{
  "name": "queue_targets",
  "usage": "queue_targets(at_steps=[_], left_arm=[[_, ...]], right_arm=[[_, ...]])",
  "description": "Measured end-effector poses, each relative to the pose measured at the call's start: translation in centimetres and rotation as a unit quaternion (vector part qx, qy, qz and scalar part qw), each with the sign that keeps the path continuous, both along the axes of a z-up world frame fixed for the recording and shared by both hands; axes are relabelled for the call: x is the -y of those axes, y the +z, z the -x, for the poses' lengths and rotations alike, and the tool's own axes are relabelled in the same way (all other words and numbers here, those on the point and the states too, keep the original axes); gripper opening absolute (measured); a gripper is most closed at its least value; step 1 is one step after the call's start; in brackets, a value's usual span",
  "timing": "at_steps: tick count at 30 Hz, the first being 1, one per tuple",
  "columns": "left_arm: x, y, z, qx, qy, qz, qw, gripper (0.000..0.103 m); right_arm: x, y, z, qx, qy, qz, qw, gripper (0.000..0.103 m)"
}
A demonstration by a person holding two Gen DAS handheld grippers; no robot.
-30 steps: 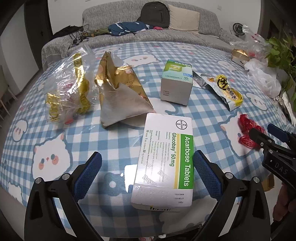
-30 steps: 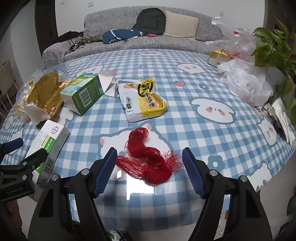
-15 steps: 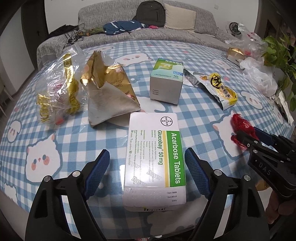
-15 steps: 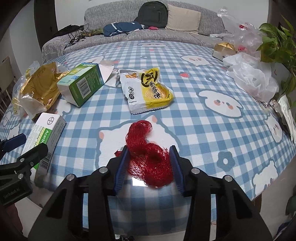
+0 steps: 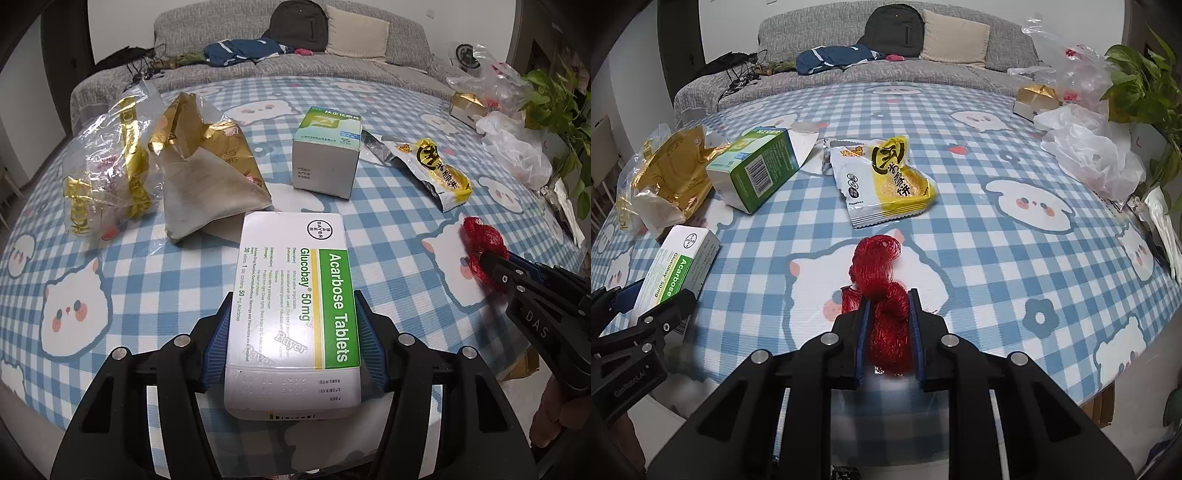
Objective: Collect trash
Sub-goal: 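Grasp the red mesh net with the right tool while the left tool grasps the Acarbose Tablets box, then carry the red net and tablets box with both tools over the trash bin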
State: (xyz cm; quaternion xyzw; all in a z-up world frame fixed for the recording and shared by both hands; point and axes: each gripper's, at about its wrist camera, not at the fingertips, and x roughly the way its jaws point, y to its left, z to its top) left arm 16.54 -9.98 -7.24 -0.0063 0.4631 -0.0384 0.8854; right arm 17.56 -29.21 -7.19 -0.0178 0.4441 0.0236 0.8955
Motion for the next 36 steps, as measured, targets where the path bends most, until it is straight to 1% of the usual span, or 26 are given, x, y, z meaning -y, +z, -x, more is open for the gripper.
queue_targets(at_steps=[8, 16, 22, 27, 36], left_arm=[[-0.2, 0.5, 0.9, 0.006, 0.002, 0.003, 1.0, 0.059], [-0.3, 1.5, 2.5, 0.015, 0.005, 0.004, 0.9999, 0.059], [-0.5, 2.3, 4.3, 0.027, 0.003, 0.005, 0.9996, 0.059], [-0.8, 2.8, 5.7, 0.029, 0.008, 0.006, 0.9995, 0.059], [-1.4, 4.3, 9.5, 0.049, 0.013, 0.004, 0.9987, 0.059]], right_arm=[[0.3, 0.5, 0.6, 0.005, -0.004, -0.004, 1.0, 0.017], [0.0, 1.3, 2.1, 0.013, -0.001, -0.005, 1.0, 0.017], [-0.4, 2.1, 3.7, 0.021, 0.001, -0.004, 1.0, 0.017], [-0.8, 2.7, 5.0, 0.027, 0.003, -0.002, 1.0, 0.017], [-1.5, 4.0, 8.0, 0.043, 0.014, -0.002, 0.999, 0.017]])
